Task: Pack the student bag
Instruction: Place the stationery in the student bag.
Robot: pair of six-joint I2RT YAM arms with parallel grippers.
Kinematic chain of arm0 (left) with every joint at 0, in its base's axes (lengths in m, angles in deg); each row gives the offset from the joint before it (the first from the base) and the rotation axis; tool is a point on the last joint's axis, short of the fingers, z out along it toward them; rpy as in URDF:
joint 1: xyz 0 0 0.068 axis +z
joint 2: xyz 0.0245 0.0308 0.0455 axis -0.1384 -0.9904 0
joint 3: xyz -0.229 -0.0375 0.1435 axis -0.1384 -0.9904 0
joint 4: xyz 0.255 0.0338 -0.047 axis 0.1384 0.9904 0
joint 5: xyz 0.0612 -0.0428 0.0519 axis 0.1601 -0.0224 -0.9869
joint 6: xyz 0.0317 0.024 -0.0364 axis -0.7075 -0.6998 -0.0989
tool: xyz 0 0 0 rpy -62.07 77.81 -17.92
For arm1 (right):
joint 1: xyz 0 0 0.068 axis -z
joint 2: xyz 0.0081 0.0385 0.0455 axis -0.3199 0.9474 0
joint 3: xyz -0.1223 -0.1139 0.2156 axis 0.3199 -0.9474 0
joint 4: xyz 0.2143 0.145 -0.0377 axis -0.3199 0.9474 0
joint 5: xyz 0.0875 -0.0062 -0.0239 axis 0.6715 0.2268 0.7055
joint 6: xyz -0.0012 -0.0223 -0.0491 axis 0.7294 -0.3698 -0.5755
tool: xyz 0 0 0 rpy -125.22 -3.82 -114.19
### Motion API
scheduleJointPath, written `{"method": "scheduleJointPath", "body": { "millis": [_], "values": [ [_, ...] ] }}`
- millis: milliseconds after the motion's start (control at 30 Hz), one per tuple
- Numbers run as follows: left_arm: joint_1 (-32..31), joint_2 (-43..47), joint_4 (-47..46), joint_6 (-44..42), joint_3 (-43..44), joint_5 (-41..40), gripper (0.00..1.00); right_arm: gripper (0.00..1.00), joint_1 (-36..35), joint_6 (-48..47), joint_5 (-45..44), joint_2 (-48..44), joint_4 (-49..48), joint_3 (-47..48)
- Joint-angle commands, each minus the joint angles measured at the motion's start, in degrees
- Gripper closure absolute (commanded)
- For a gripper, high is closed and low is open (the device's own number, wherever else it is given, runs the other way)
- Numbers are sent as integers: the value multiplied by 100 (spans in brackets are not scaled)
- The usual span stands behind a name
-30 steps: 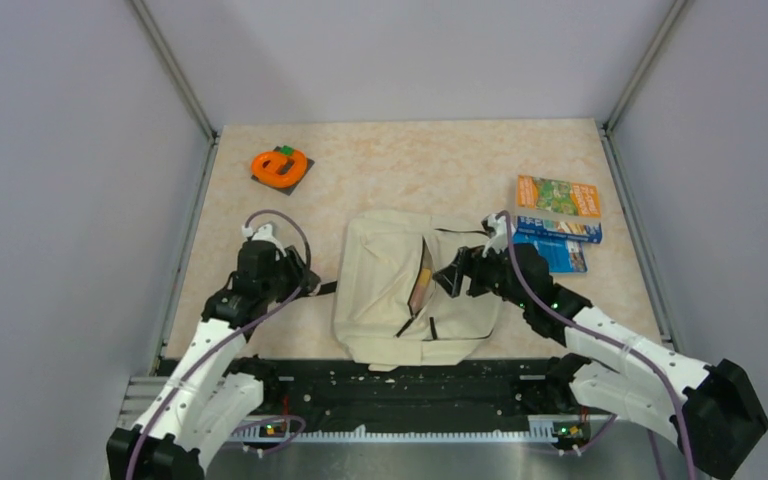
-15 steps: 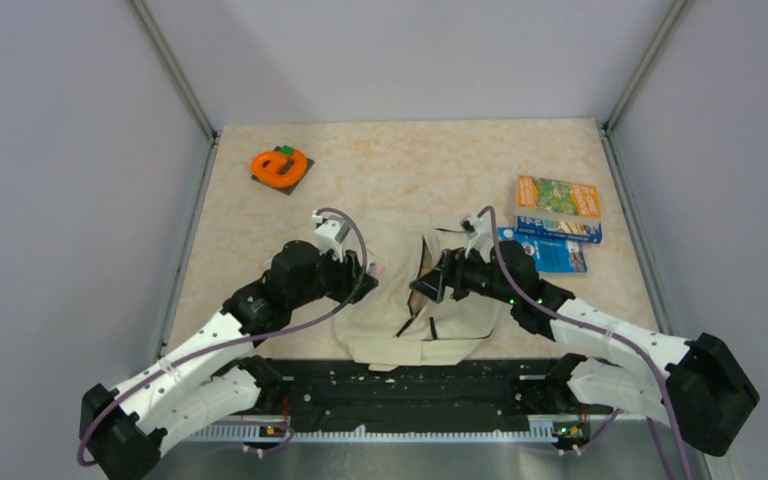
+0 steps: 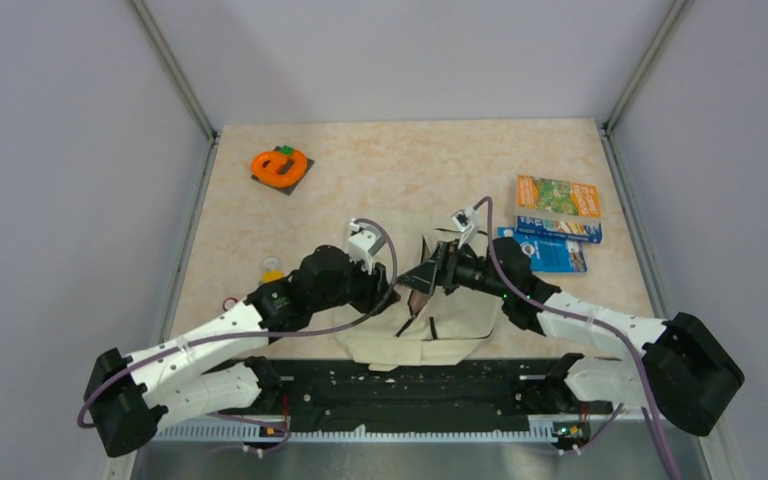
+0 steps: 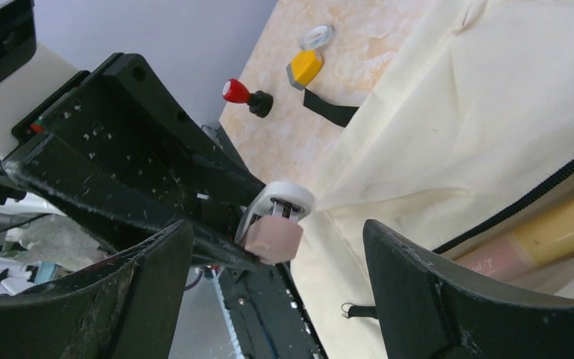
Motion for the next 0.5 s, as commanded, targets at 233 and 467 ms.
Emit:
{"method": "scheduleJointPath", "body": {
  "millis": [233, 467],
  "values": [
    [-509, -329, -840, -59, 290, -527, 57, 34, -197, 170, 197, 325, -450, 152],
    [-577, -428, -930, -77, 292, -883, 58, 54, -206, 206, 109, 325, -438, 119]
  ]
}}
